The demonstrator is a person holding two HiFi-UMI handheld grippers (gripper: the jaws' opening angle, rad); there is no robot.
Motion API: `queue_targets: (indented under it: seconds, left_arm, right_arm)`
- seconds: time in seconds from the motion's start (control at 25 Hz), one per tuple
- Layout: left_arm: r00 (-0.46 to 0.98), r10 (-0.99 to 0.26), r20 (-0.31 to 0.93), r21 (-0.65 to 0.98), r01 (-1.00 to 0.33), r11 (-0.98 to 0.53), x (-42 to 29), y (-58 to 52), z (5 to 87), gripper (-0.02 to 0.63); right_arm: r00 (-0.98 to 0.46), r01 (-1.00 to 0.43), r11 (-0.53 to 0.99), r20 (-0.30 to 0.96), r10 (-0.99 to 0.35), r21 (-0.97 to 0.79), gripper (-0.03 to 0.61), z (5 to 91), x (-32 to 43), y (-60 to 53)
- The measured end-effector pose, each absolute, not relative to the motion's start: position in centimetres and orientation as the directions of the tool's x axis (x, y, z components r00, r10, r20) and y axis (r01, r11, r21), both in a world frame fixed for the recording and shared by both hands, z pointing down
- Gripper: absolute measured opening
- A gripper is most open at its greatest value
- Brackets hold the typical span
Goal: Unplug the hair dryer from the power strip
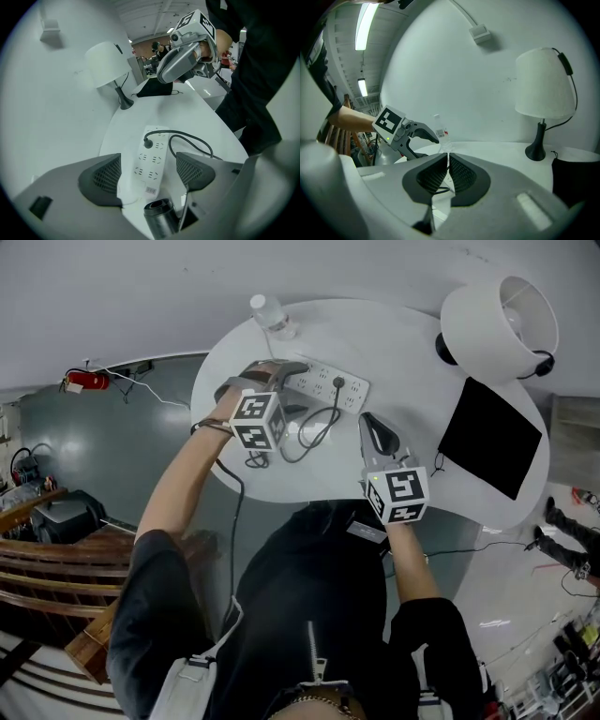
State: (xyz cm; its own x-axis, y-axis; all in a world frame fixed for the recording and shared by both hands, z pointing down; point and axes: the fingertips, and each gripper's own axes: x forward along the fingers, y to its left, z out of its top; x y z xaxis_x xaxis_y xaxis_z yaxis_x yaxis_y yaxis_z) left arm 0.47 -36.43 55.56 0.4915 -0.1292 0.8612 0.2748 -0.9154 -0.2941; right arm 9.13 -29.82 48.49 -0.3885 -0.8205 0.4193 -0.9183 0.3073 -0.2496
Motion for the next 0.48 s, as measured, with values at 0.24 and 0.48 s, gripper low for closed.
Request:
queue_targets:
  seconds: [0.24, 0.48]
  left_arm:
    - [0.426, -0.067, 0.902, -0.229, 0.342, -0.912, 1.0, -36.9, 58.6, 0.376]
    - [0.38, -0.04, 0.924, -0.2, 0.391, -0.898, 1.7, -37.3, 60.7, 0.38]
  right_arm:
    - [-0.385, -0.919, 0.295, 0.434, -0.814, -0.263, 0.006, 49.1, 9.2, -30.1]
    - [-0.374, -0.924, 0.281, 0.454, -0.809, -0.261, 0.005, 50.2, 9.6, -30.0]
